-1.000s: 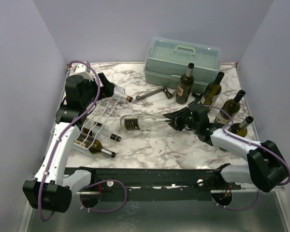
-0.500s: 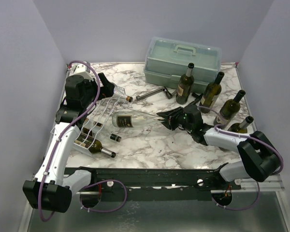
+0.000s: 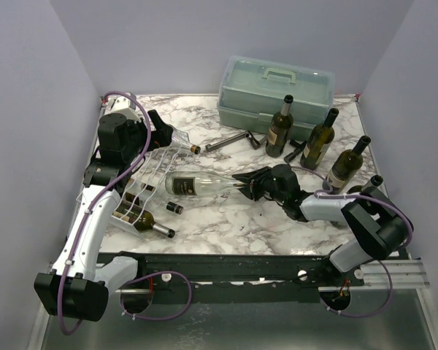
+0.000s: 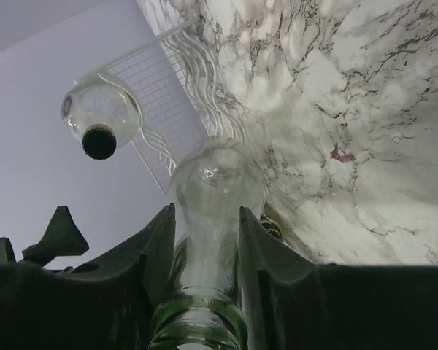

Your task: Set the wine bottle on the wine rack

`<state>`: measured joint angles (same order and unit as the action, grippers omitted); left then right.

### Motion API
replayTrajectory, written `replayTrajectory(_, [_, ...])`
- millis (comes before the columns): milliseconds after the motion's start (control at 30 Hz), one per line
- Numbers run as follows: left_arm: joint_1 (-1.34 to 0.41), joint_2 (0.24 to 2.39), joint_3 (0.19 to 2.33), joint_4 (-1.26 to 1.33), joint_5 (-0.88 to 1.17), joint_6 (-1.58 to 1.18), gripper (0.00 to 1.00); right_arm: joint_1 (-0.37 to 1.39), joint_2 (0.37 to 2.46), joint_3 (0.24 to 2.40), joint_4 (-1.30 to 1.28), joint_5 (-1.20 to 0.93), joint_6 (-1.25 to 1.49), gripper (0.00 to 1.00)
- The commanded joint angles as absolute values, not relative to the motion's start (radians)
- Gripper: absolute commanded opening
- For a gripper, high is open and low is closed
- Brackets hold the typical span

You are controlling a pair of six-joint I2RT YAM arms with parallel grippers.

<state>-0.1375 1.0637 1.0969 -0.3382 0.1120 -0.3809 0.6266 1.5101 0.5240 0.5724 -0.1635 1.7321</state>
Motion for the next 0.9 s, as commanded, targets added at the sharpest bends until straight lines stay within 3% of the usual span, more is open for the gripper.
replayTrajectory(0, [-0.130,1.045,1.091,-0.327,0.129,-0.382,0.98,0.655,1.538,0.546,0.943,-0.175,1.879,0.00])
replayTrajectory(867, [-0.131,1.041,1.089,-0.327,0.121,-0.377,0.99,0.812,1.924,0.634,1.419,0.029,2.039,0.01])
